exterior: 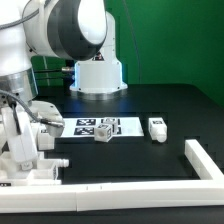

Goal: Assemble chair

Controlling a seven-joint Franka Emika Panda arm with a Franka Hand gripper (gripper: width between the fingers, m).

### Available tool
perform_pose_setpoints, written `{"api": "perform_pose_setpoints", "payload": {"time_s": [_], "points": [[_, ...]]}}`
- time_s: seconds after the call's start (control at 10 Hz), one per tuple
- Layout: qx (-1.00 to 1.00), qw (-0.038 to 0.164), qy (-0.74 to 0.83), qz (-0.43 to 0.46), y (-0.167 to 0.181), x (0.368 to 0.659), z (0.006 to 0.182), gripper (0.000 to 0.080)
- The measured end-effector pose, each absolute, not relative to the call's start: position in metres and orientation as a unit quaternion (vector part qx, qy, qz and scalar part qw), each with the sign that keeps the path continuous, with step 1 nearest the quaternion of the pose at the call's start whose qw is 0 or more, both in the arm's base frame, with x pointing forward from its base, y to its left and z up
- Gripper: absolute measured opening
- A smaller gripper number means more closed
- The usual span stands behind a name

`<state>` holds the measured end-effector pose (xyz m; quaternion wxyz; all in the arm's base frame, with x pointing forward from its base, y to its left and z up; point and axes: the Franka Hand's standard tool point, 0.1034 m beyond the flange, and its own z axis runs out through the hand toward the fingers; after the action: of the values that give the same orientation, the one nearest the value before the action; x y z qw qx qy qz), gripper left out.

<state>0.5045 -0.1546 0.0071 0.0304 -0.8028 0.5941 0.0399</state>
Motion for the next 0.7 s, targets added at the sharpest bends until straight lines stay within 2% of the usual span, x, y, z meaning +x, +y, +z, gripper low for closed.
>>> {"api": "perform_pose_setpoints", "payload": {"time_s": [0.1,0.2,0.4,0.7], "points": [[-0.825,0.035,0.562,0.042,-0.148,0.509,0.01,0.0061],[-0.847,0.041,0.529,0.044,-0.142,0.511,0.012,0.0028],[-0.889,0.057,0.45,0.061,-0.131,0.513,0.011,0.0028],[-0.892,0.058,0.443,0.064,-0.13,0.513,0.011,0.0028]]}}
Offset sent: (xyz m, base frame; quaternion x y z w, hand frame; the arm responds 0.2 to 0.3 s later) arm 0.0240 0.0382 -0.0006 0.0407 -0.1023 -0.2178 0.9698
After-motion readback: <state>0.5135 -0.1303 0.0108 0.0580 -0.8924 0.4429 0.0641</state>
